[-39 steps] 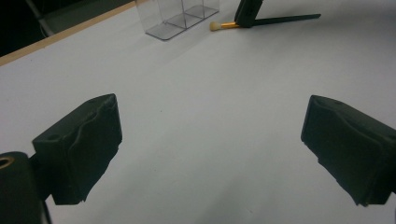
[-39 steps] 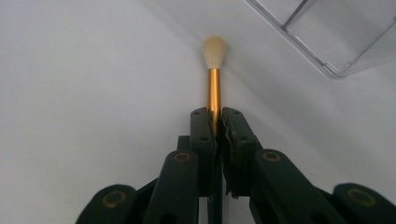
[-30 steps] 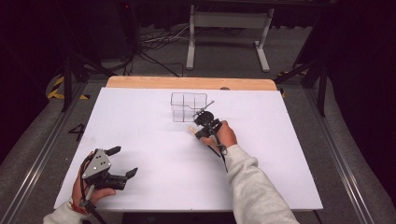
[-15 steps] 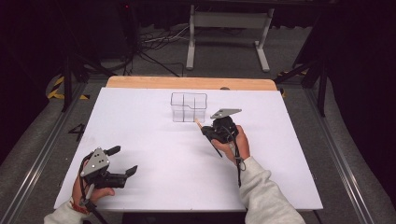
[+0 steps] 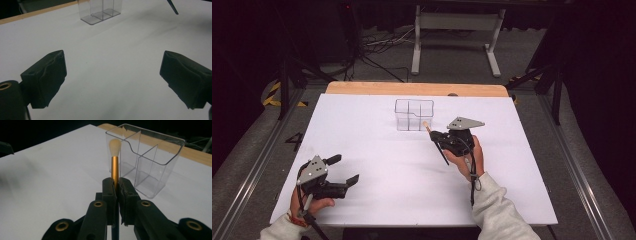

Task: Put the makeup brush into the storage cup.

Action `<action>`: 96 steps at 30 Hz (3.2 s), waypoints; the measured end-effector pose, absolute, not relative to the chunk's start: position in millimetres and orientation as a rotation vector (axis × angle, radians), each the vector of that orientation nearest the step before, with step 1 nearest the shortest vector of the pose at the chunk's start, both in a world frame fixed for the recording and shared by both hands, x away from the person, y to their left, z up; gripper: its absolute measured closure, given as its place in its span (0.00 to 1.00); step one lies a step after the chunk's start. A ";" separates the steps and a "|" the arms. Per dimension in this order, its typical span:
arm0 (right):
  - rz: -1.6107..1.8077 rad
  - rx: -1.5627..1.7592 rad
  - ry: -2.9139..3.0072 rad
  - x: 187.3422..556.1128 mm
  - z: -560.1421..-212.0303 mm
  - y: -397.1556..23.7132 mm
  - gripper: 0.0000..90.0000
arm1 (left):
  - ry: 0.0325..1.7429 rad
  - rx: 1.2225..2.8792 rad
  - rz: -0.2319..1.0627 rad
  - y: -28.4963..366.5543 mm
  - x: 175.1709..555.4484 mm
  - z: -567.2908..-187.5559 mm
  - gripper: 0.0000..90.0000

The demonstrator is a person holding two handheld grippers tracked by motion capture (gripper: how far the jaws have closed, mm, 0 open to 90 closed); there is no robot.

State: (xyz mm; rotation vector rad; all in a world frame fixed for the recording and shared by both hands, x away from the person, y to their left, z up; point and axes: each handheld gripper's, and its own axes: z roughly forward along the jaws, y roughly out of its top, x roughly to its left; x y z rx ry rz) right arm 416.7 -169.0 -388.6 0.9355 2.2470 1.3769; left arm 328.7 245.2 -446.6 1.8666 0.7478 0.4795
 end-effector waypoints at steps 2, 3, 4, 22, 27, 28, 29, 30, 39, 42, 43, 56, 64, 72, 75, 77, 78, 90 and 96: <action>1.391 0.930 2.239 415.4 -388.6 -170.2 0.94 | 0.750 1.855 0.470 245.2 331.1 -445.7 0.09; 1.406 0.919 2.236 415.0 -388.9 -170.8 0.94 | 0.752 1.852 0.467 245.4 332.4 -445.4 0.09; 1.408 0.916 2.236 414.3 -389.1 -171.3 0.94 | 0.758 1.844 0.460 245.8 333.5 -445.3 0.09; 1.489 0.888 2.187 412.0 -388.3 -178.9 0.94 | 0.719 1.837 0.485 240.2 348.2 -434.3 0.11; 1.506 0.855 2.184 409.0 -387.0 -181.6 0.94 | 0.714 1.820 0.485 237.9 352.1 -429.3 0.11; 1.517 0.850 2.179 408.4 -386.6 -182.3 0.94 | 0.707 1.820 0.485 236.6 353.0 -428.3 0.11; 1.525 0.846 2.175 408.0 -386.0 -183.1 0.94 | 0.706 1.819 0.482 234.7 353.9 -427.4 0.11; 1.532 0.840 2.173 407.7 -386.0 -183.2 0.94 | 0.692 1.827 0.481 231.2 355.9 -425.6 0.11; 1.564 0.805 2.171 404.9 -384.1 -182.3 0.94 | 0.606 1.830 0.444 198.0 368.3 -412.0 0.12; 1.576 0.793 2.167 403.8 -382.7 -183.5 0.94 | 0.576 1.834 0.438 187.8 372.6 -409.8 0.12; 1.580 0.787 2.168 403.7 -382.4 -183.7 0.93 | 0.570 1.837 0.429 185.9 373.3 -409.6 0.12; 1.665 0.709 2.143 395.8 -376.0 -181.3 0.93 | 0.500 1.840 0.408 154.4 379.4 -405.3 0.11; 1.687 0.688 2.143 393.8 -377.1 -176.3 0.93 | 0.450 1.855 0.368 124.5 382.8 -406.1 0.16; 1.713 0.659 2.147 390.0 -381.1 -168.9 0.93 | 0.411 1.834 0.264 94.1 387.4 -412.4 0.27; 1.717 0.645 2.151 389.1 -382.8 -165.9 0.93 | 0.407 1.833 0.212 83.6 391.2 -417.6 0.31; 1.716 0.633 2.153 387.9 -384.2 -163.3 0.93 | 0.431 1.823 0.196 78.0 393.1 -421.3 0.38; 1.713 0.634 2.155 387.3 -385.0 -162.3 0.93 | 0.433 1.814 0.178 76.4 394.0 -422.6 0.41; 1.725 0.625 2.142 384.2 -390.7 -155.7 0.93 | 0.436 1.748 0.146 71.0 397.3 -425.5 0.74; 1.731 0.621 2.134 383.2 -393.1 -154.0 0.93 | 0.459 1.731 0.170 74.4 397.3 -427.3 0.88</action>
